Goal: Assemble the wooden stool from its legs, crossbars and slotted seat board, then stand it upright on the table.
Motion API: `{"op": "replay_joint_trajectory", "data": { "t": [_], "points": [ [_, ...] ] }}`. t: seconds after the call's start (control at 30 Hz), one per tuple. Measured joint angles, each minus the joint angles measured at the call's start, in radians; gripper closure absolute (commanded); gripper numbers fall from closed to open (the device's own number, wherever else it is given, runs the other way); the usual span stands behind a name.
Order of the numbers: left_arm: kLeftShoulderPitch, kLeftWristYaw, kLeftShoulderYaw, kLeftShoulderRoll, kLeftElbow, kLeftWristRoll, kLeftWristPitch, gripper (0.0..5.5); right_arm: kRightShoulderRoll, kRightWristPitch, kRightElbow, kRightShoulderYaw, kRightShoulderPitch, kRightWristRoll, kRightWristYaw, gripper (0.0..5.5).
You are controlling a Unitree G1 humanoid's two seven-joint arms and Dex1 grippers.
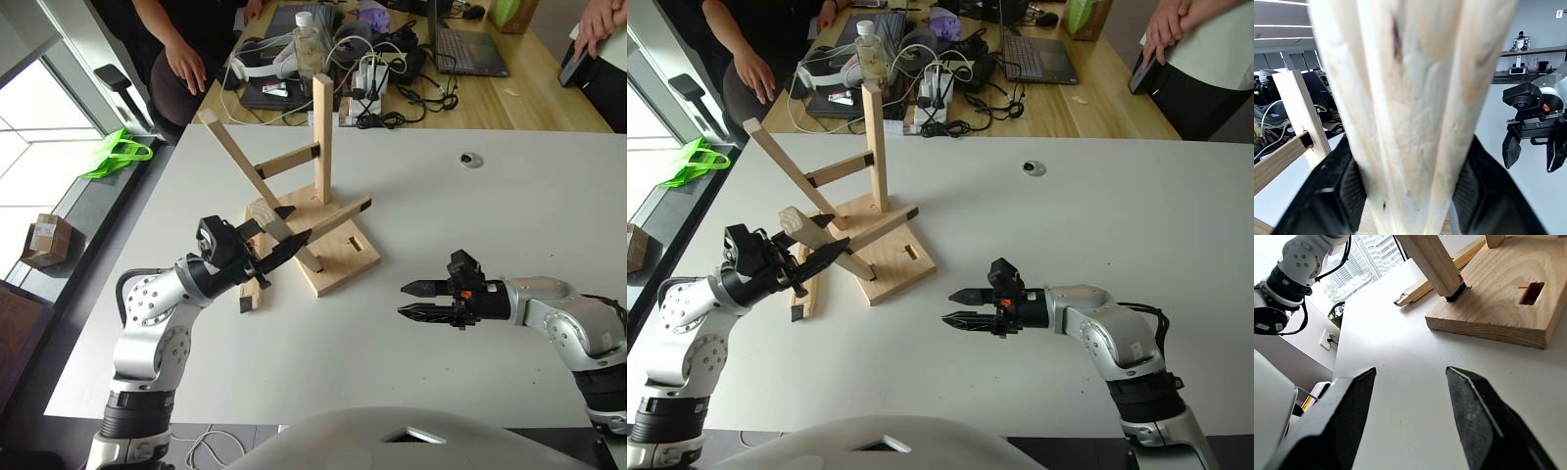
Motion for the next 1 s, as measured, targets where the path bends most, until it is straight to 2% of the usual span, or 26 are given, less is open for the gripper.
{"op": "replay_joint_trajectory", "data": {
  "t": [0.07, 0.1, 0.47, 0.67, 0.73, 1.0],
  "points": [
    [-0.01, 0.006, 0.001, 0.001, -0.001, -0.001, 0.024, 3.42, 0.002, 0.0, 0.0, 0.0, 0.0, 0.0, -0.001, 2.81],
    [-0.016, 0.009, 0.002, 0.002, -0.002, -0.002, 0.037, 3.11, 0.005, -0.001, 0.0, 0.0, 0.0, 0.0, -0.003, 2.81],
    [-0.073, 0.081, 0.05, -0.005, -0.045, 0.003, 0.055, 1.56, 0.036, -0.018, -0.001, 0.0, 0.028, 0.0, -0.043, 2.81],
    [-0.095, 0.157, 0.05, -0.033, -0.161, -0.008, 0.085, 1.51, 0.048, -0.03, -0.016, -0.013, 0.07, 0.001, -0.07, 2.81],
    [-0.119, 0.225, 0.052, -0.052, -0.214, -0.021, 0.118, 1.51, 0.052, -0.031, -0.019, -0.02, 0.088, 0.004, -0.078, 2.81],
    [-0.327, 0.694, 0.126, -0.126, -0.375, -0.098, 0.391, 1.51, 0.1, -0.082, -0.049, -0.061, 0.224, 0.01, -0.142, 2.81]
  ]
}}
